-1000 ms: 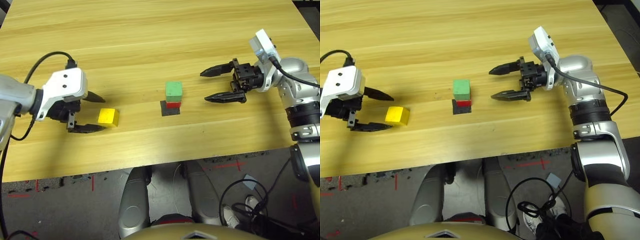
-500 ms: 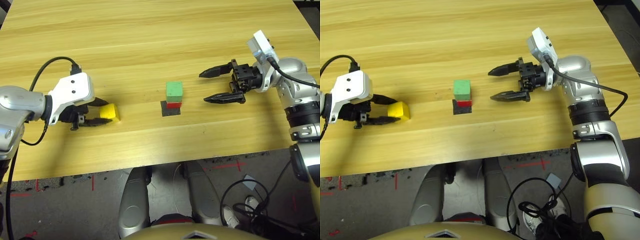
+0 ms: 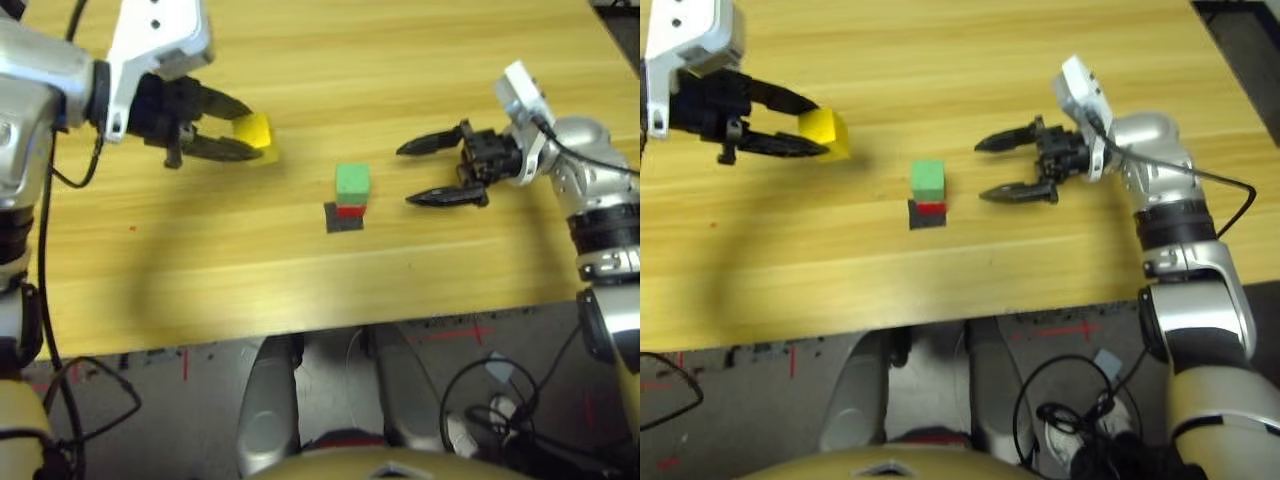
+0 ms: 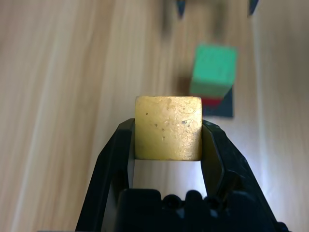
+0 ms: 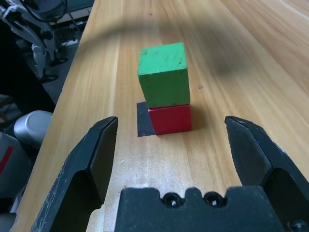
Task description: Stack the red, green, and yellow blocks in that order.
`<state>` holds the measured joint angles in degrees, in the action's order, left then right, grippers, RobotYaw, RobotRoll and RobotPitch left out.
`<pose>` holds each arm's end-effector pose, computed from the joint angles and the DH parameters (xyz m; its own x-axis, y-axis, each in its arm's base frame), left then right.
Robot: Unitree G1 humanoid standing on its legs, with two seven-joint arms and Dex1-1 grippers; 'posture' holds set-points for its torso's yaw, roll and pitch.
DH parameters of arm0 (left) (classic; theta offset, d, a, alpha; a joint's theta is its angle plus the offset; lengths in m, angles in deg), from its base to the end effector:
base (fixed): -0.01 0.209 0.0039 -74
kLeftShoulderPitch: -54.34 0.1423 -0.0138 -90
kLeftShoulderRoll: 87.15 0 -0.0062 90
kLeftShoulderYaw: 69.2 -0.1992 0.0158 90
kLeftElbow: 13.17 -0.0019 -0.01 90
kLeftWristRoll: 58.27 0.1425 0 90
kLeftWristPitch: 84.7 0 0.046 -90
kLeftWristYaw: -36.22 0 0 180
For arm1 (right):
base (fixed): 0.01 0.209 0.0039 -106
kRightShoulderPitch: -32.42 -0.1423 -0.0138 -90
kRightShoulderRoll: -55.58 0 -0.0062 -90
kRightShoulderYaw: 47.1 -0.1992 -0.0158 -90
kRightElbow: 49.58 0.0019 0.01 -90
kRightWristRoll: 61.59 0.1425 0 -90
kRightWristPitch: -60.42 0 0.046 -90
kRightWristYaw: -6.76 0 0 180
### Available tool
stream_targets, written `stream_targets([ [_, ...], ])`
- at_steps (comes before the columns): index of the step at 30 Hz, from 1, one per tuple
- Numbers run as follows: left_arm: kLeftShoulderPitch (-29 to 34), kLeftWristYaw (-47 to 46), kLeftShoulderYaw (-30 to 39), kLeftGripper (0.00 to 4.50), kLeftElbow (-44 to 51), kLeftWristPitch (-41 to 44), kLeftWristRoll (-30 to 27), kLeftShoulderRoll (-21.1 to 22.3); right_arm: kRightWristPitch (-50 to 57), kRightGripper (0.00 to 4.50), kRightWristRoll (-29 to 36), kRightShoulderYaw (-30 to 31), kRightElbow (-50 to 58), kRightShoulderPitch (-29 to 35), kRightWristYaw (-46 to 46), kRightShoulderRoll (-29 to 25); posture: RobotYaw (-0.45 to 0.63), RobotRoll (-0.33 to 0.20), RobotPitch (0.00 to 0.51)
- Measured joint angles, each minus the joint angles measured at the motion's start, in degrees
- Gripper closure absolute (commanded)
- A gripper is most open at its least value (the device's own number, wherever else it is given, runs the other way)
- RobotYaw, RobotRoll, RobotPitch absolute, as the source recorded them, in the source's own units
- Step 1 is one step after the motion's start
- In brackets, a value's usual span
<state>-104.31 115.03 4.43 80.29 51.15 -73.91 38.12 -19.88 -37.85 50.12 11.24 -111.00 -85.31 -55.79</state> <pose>0.2880 0.1981 0.3545 0.3644 -0.7594 -0.5390 0.8877 0.1084 0.4474 0.3498 -0.2414 0.2314 0.0224 0.9731 -0.2294 -0.9694 -0.0350 -0.2431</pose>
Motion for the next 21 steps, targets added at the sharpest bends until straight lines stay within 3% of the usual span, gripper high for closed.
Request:
stream_targets([
  [6, -2.0, -1.6, -3.9, 2.48, 0.1, 5.8, -0.3, -6.5, 1.5, 0.0, 0.0, -0.5, 2.9, 2.2, 0.7, 0.5, 0.15, 0.03, 0.332],
  [21, -3.6, -1.4, -6.1, 2.48, 1.1, 7.3, -0.5, -9.1, 4.6, 0.0, 0.1, -1.8, 8.1, 5.7, 2.7, 0.4, 0.12, 0.037, 0.342],
])
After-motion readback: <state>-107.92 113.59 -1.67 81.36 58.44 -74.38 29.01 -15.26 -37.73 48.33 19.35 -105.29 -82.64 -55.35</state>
